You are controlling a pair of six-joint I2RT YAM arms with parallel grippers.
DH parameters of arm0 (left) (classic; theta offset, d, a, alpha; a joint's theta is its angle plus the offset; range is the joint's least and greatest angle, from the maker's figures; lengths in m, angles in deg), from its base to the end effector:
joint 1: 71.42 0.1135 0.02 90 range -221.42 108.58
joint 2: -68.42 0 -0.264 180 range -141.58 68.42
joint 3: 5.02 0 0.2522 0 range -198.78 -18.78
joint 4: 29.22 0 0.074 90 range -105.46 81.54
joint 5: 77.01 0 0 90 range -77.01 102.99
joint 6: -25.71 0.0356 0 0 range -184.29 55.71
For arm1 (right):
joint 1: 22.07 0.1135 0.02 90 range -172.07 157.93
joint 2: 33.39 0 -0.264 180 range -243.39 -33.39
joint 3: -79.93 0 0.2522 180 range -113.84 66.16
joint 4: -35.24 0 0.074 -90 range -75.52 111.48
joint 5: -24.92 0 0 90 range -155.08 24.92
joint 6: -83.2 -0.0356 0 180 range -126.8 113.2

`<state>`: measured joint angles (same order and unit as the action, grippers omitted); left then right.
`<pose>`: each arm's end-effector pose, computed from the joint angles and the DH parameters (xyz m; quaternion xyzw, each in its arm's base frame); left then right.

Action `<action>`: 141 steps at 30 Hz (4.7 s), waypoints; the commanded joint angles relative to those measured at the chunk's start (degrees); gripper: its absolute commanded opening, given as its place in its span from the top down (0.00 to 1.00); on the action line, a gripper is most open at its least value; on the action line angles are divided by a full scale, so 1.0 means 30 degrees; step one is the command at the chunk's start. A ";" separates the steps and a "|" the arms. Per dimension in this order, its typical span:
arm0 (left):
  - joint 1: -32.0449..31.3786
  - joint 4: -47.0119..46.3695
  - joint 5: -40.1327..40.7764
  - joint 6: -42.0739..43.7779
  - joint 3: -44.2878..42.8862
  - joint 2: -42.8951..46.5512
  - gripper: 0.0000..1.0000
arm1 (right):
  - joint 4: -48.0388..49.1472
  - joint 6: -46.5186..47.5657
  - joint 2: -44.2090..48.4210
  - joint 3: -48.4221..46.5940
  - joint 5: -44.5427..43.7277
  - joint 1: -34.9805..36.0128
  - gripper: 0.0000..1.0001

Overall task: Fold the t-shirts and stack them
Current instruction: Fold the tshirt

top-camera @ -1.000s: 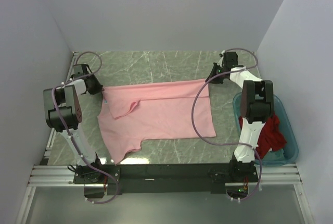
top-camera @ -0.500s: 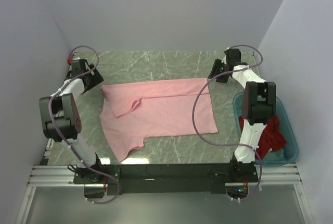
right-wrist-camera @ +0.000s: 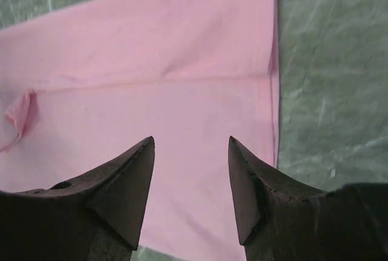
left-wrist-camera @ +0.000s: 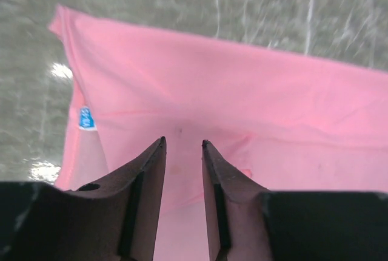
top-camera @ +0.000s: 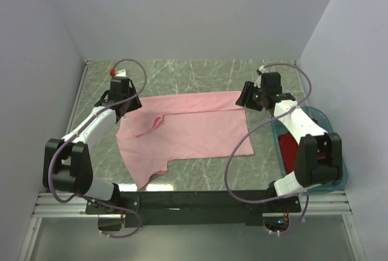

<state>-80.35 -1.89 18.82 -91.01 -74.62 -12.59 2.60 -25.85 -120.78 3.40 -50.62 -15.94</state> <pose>0.3081 -0.0448 0.2559 -0.1610 0.8862 -0.0886 0.4253 0.3315 0.0445 0.2550 0.0532 0.9113 0.1982 0.3570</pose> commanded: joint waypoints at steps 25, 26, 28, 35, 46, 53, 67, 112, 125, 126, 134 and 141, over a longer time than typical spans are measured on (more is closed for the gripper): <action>-0.4699 -0.0685 -0.0243 -0.2284 0.1649 -0.5397 0.73 | 0.2160 -0.0624 0.4054 0.5891 0.1099 0.3464 0.41; -0.4700 -0.0509 -0.0126 -0.2430 0.1561 -0.5369 0.73 | 0.2160 -0.0594 0.3967 0.5891 0.1099 0.3493 0.41; -0.4700 -0.0158 0.0138 -0.2577 0.1357 -0.4932 0.73 | 0.2073 -0.0448 0.3761 0.5746 0.1041 0.3493 0.41; -0.4671 0.2185 0.1572 -0.3513 0.0243 -0.1041 0.55 | 0.1340 -0.0007 0.2797 0.4692 -0.0073 0.3493 0.41; -0.2621 0.1345 0.0961 -0.4335 0.1644 -0.0826 0.59 | 0.2013 -0.2321 -0.0544 0.3519 -0.0426 0.3493 0.42; -0.1771 0.0519 0.0168 -0.4423 0.1620 -0.3080 0.58 | 0.2160 -0.2908 -0.2536 0.2729 -0.0220 0.3464 0.42; -0.0393 0.0400 -0.0740 -0.4190 -0.2857 -0.8852 0.58 | 0.1781 -0.3143 -0.7077 -0.1195 -0.0688 0.3143 0.42; 0.0398 0.5411 0.3567 -0.8027 0.6922 0.2426 0.51 | -0.1766 -0.3084 0.6925 0.7648 -0.6548 0.2264 0.31; 0.0398 0.5556 0.2453 -0.7734 0.6630 0.0871 0.85 | -0.1707 -0.2938 0.6047 0.7855 -0.7076 0.2175 0.33; 0.0398 0.5673 0.2482 -0.7734 0.6600 0.0929 0.88 | -0.1765 -0.2996 0.5959 0.7854 -0.6959 0.2204 0.35; 0.0398 0.6524 0.2717 -0.7704 0.6424 0.2189 0.99 | -0.2409 -0.3347 0.5021 0.7503 -0.7162 0.2175 0.42; 0.0398 0.6904 0.2717 -0.7529 0.6131 0.2277 0.99 | -0.2205 -0.3933 0.4318 0.7708 -0.7222 0.2088 0.43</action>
<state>-79.13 16.84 27.71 -113.52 -55.60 -7.04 -4.28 -36.04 -106.95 26.48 -70.49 -9.01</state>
